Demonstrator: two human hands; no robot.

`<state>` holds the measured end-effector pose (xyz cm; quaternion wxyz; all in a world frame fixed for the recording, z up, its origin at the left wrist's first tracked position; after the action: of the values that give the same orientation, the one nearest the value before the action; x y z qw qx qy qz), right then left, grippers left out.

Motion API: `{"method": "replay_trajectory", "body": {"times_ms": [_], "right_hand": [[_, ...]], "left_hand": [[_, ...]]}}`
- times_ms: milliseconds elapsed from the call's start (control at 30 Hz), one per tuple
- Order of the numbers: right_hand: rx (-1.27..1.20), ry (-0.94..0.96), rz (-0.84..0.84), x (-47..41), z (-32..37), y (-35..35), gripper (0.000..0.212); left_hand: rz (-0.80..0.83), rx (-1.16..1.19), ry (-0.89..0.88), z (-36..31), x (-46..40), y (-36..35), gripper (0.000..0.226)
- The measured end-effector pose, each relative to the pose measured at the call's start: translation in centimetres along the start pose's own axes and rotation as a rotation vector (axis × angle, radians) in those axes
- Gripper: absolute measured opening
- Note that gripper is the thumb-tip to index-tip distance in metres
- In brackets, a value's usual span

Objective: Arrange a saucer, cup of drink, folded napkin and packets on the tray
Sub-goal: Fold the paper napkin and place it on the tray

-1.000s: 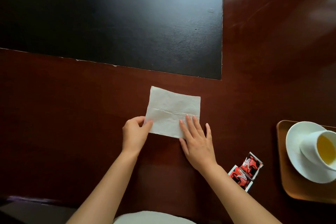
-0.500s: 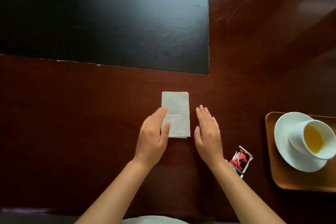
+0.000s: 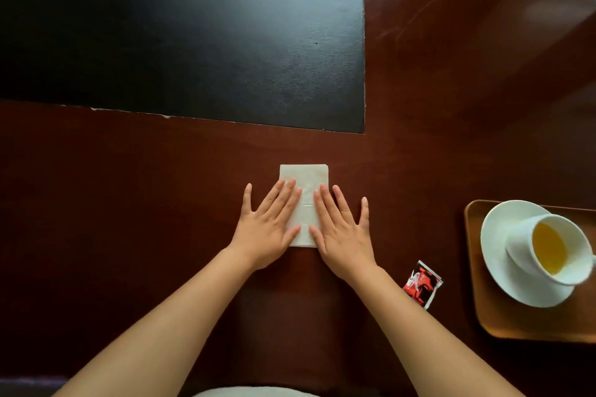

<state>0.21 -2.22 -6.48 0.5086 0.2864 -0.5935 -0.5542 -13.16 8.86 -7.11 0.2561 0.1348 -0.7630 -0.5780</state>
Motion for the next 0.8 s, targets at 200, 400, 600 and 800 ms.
{"method": "replay_trajectory", "body": {"times_ms": [200,400,600,800], "right_hand": [[-0.112,0.190,-0.271,1.8,-0.8,1.0,0.053],[-0.117,0.256,-0.456,2.5,-0.9,0.4,0.025],[-0.208,0.219,-0.479,2.3,-0.4,0.8,0.008],[-0.317,0.164,-0.431,1.9,-0.3,1.8,0.014]], "left_hand": [[-0.137,0.159,-0.146,0.8,2.9,0.9,0.081],[-0.294,0.200,-0.169,0.6,3.6,0.6,0.042],[-0.279,0.278,-0.197,0.5,3.4,1.1,0.041],[-0.314,0.336,-0.178,0.2,2.7,2.2,0.024]]}}
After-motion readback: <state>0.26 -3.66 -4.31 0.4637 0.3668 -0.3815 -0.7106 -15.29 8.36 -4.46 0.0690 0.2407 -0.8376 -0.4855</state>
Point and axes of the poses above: each hand's wrist, its own x-axis away from the middle knuckle, its own y-axis out of the back of the hand, z = x × y, the point moved 1 cm from there along -x, towards the middle knuckle, and after that the axes turned 1 degree about -z, right-handed, at the moved point
